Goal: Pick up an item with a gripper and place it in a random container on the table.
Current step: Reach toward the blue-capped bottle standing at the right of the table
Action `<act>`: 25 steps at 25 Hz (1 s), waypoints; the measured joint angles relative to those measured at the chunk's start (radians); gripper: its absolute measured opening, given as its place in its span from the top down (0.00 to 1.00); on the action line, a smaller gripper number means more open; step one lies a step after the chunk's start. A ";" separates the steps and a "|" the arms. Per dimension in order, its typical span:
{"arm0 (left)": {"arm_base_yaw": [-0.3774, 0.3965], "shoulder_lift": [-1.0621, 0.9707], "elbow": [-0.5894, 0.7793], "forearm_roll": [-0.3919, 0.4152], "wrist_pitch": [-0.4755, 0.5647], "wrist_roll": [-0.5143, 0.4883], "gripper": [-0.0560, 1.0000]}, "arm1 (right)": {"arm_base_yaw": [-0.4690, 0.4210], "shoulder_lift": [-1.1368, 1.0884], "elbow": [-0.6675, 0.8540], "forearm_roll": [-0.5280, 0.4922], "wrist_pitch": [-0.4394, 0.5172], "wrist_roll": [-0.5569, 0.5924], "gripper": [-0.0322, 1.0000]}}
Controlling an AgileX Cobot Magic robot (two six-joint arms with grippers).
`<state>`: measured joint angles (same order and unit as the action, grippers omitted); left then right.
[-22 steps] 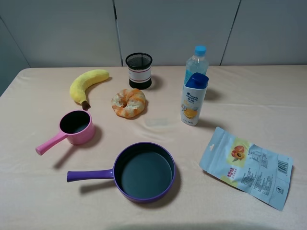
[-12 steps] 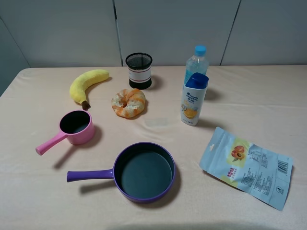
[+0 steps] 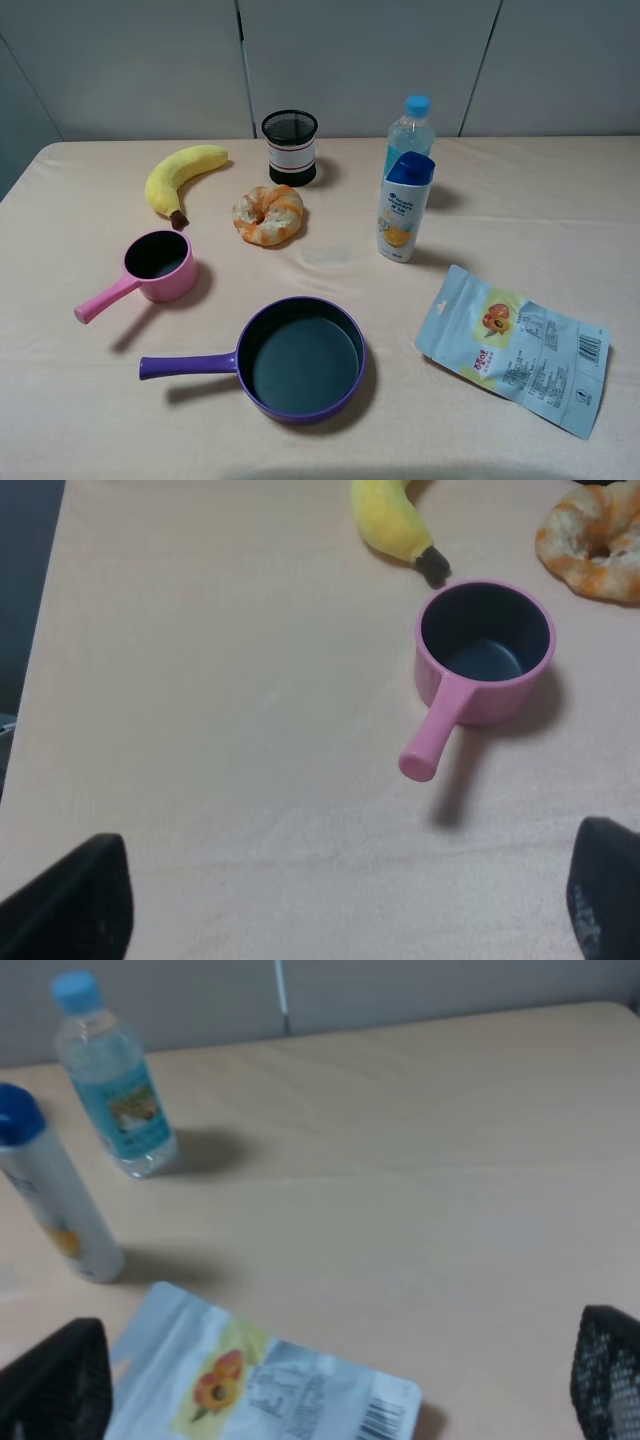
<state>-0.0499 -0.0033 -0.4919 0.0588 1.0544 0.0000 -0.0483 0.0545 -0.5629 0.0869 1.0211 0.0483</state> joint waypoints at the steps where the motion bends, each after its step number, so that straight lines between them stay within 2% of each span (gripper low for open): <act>1: 0.000 0.000 0.000 0.000 0.000 0.000 0.12 | 0.000 0.026 -0.013 0.006 -0.001 0.000 0.30; 4: 0.000 0.000 0.000 0.000 0.000 0.000 0.12 | 0.000 0.107 -0.053 0.020 -0.001 -0.016 0.30; 16: 0.000 0.000 0.000 0.000 0.000 0.000 0.12 | 0.000 0.426 -0.222 0.084 -0.003 -0.235 0.30; 25: 0.000 0.000 0.000 0.000 0.000 0.000 0.12 | 0.000 0.645 -0.350 0.104 -0.002 -0.352 0.30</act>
<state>-0.0499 -0.0033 -0.4919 0.0588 1.0544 0.0000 -0.0483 0.6995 -0.9132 0.1913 1.0190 -0.3035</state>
